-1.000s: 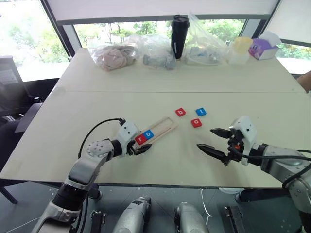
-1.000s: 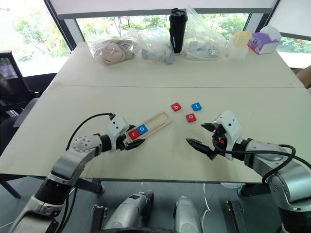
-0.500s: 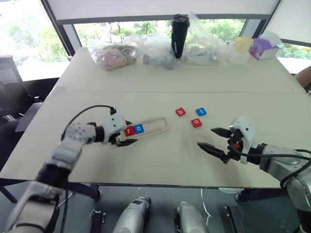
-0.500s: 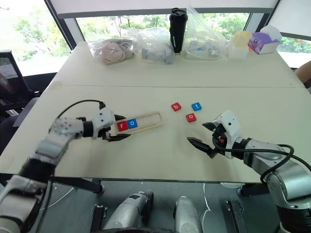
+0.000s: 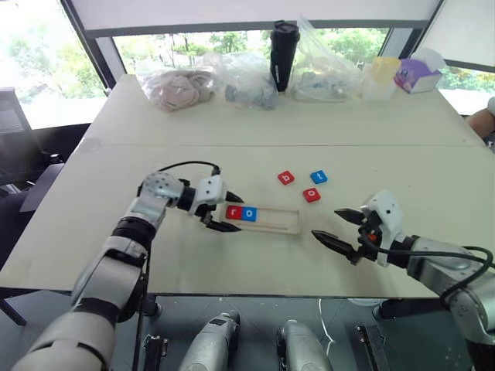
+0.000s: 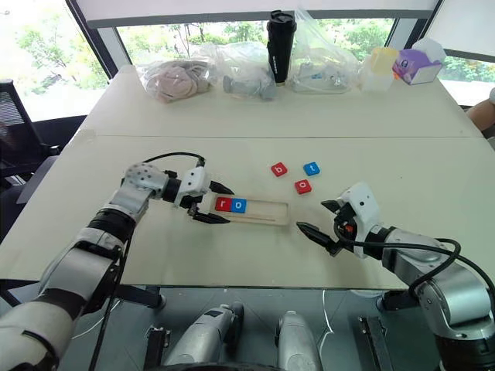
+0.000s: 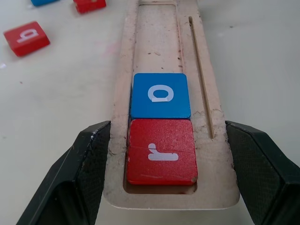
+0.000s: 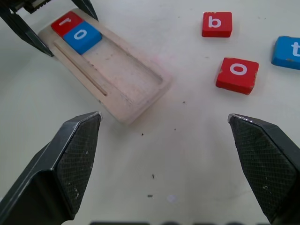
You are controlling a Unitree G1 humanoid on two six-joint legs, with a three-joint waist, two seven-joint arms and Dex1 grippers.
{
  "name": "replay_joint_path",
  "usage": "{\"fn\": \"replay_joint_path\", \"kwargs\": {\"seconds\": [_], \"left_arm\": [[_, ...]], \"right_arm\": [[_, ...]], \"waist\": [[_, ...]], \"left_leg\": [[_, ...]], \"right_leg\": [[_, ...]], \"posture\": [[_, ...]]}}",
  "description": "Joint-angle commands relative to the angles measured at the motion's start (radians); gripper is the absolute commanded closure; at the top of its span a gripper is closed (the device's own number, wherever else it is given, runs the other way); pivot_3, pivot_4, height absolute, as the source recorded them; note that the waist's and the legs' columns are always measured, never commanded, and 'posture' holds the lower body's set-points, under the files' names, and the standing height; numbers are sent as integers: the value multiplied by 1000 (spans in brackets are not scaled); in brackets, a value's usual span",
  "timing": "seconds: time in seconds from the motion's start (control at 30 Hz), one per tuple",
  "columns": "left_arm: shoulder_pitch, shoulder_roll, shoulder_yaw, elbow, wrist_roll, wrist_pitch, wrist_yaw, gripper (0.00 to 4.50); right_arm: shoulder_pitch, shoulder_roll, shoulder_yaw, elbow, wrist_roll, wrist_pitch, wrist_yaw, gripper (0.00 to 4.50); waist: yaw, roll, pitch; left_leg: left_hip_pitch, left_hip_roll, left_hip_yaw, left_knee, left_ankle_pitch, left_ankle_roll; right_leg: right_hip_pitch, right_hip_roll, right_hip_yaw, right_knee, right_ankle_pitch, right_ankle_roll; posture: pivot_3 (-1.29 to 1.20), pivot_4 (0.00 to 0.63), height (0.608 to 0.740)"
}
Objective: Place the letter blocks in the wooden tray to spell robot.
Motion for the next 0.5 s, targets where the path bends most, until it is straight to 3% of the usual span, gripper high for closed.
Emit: {"fn": "replay_joint_path", "kwargs": {"seconds": [0.03, 0.07, 0.13, 0.17, 0.33, 0.5], "left_arm": [[-63, -17, 4, 94, 57, -86, 57, 1334], [-70, -18, -2, 113, 74, -107, 63, 1334], [-83, -22, -3, 145, 88, -109, 50, 274], [-88, -25, 0, 155, 89, -106, 40, 37], [-90, -27, 38, 145, 66, -105, 47, 37], [-70, 20, 85, 9, -21, 41, -103, 37]], "right_arm": [[-1, 7, -32, -50, 17, -4, -15, 0], [-1, 7, -32, -52, 18, -3, -17, 0], [-1, 2, -27, -60, 14, -1, -20, 0], [-3, 2, -26, -64, 17, 1, -22, 0], [-14, 1, -23, -58, 21, 0, -21, 0], [-67, 20, -15, -30, 38, -1, -24, 0]], "waist": [[2, 0, 0], [3, 0, 0], [4, 0, 0], [4, 0, 0], [3, 0, 0], [-4, 0, 0]], "left_leg": [[0, 0, 0, 1, 0, 0], [0, 0, 0, 3, 0, 0], [0, 0, 0, 5, 0, 0], [0, 0, 0, 5, 0, 0], [1, 0, 0, 5, 0, 1], [-1, 0, 0, 5, 0, 1]], "right_leg": [[0, 0, 0, 0, 0, 1], [0, 0, 0, 0, 1, 1], [0, 0, -1, -1, 1, 1], [0, 0, -1, -1, 1, 2], [0, 0, -1, -1, 1, 2], [0, 0, -1, 0, 1, 2]], "posture": [[0, 150, 740], [0, 150, 740], [0, 150, 740], [0, 150, 740], [0, 150, 740], [0, 150, 740]]}}
